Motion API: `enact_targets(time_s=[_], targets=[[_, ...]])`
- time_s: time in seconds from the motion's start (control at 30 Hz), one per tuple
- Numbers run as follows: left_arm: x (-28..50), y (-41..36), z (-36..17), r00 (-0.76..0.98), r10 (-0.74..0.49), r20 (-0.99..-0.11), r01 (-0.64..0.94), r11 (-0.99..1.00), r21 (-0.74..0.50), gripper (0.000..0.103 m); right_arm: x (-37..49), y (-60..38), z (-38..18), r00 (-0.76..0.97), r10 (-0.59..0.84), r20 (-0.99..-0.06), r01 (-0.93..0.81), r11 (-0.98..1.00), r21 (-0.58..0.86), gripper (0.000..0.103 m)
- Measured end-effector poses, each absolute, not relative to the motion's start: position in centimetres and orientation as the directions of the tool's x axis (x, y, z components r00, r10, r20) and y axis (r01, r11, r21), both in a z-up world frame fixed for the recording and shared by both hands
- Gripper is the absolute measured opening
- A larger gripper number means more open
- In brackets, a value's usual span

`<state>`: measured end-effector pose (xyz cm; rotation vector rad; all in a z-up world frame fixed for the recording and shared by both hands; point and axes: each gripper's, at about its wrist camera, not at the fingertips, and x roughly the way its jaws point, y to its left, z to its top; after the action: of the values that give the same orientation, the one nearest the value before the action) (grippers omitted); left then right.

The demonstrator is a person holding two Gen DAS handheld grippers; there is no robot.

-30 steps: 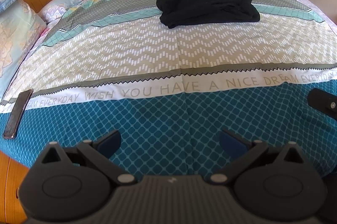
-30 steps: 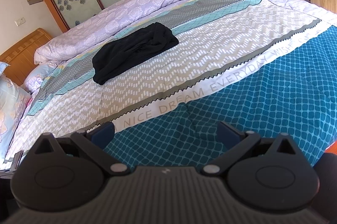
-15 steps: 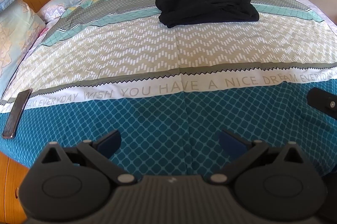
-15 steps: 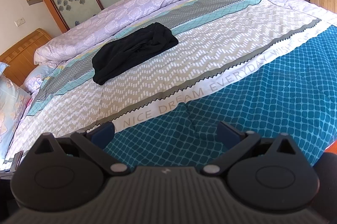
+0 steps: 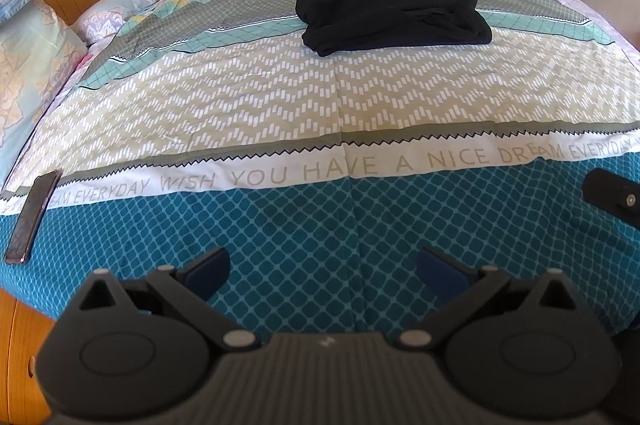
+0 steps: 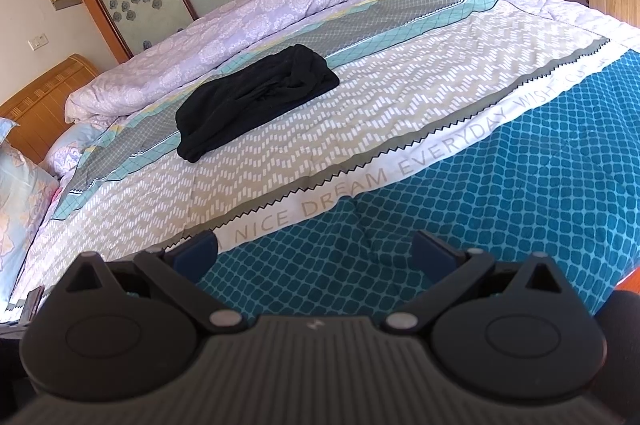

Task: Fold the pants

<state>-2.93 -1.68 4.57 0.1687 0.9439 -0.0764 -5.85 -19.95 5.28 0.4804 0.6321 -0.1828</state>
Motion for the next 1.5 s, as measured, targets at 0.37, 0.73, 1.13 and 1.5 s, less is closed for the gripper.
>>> enact_targets(time_s=[0.37, 0.73, 1.13, 1.5], targets=[[-2.99, -1.81, 4.62, 0.588, 0.011, -0.809, 0.144, 0.983, 0.117, 0.103, -5.80, -19.96, 5.35, 0.795, -0.018, -0.607, 0.306, 0.875, 0.374, 0.103], [-2.96, -2.01, 4.65, 0.588, 0.010, -0.809, 0.150, 0.981, 0.121, 0.103, -5.76, -19.99, 5.40, 0.795, -0.018, -0.606, 0.305, 0.876, 0.373, 0.103], [-2.96, -1.98, 4.51, 0.585, 0.013, -0.811, 0.146, 0.982, 0.120, 0.103, -5.74, -20.06, 5.41, 0.794, -0.019, -0.607, 0.307, 0.875, 0.374, 0.103], [-2.94, -1.85, 4.37, 0.582, 0.014, -0.813, 0.143, 0.982, 0.120, 0.103, -5.75, -20.03, 5.33, 0.794, -0.018, -0.608, 0.307, 0.875, 0.374, 0.103]])
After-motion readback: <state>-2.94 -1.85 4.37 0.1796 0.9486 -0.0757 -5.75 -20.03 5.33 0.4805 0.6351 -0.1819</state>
